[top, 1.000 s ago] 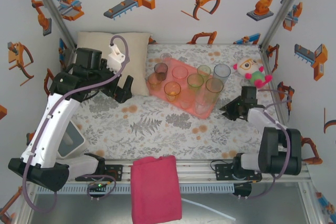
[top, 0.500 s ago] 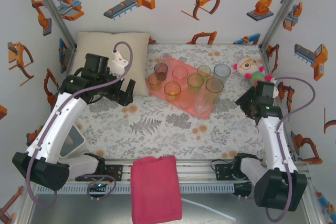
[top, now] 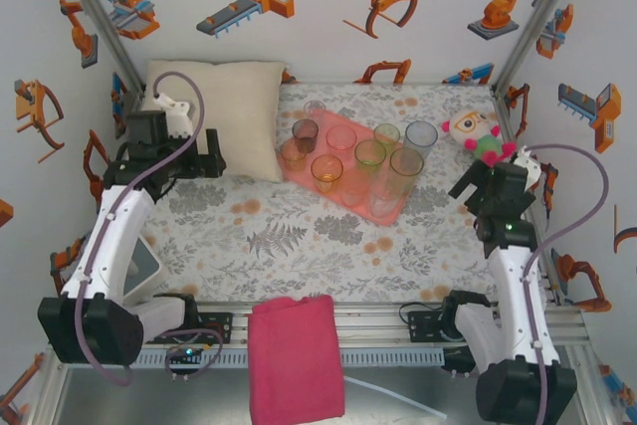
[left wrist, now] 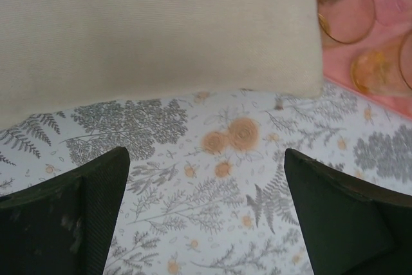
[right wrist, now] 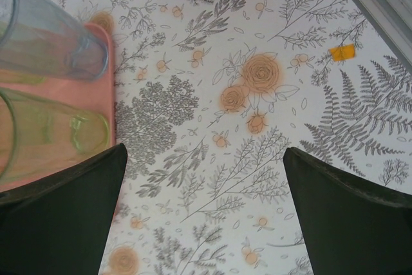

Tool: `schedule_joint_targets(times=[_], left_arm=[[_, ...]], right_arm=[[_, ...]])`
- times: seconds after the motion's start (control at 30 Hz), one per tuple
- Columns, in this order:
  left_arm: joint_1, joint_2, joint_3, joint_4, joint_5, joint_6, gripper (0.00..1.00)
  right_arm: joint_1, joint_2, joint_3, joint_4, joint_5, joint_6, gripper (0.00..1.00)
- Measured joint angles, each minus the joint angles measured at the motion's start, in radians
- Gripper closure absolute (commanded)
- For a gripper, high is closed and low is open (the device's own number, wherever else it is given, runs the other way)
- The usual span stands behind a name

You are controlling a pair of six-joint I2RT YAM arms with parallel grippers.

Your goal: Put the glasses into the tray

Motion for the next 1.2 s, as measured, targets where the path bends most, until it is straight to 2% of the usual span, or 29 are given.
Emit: schedule_joint_targets(times=[0.23, 0.53, 0.9, 1.07, 1.2], left_arm=[[0.085, -0.028, -0.276, 0.329, 0.002, -0.008, 0.03], [0.166, 0.075, -0.550, 0.767, 0.029, -0.019, 0.03], [0.170, 0.281, -0.694, 1.206, 0.076, -0.022, 0.03], [0.170, 0.328, -0.715, 1.314, 0.076, -0.021, 0.03], [0.170, 0.370, -0.786, 1.506, 0.076, -0.022, 0.03]], right_arm=[[0.000, -0.103, -0.211, 0.182, 0.011, -0.142, 0.01], [0.000, -0.059, -0.336, 0.415, 0.072, -0.132, 0.01], [0.000, 0.022, -0.487, 0.667, 0.101, -0.188, 0.01], [0.000, 0.074, -0.491, 0.760, 0.076, -0.196, 0.01], [0.000, 0.083, -0.495, 0.820, 0.059, -0.206, 0.01]])
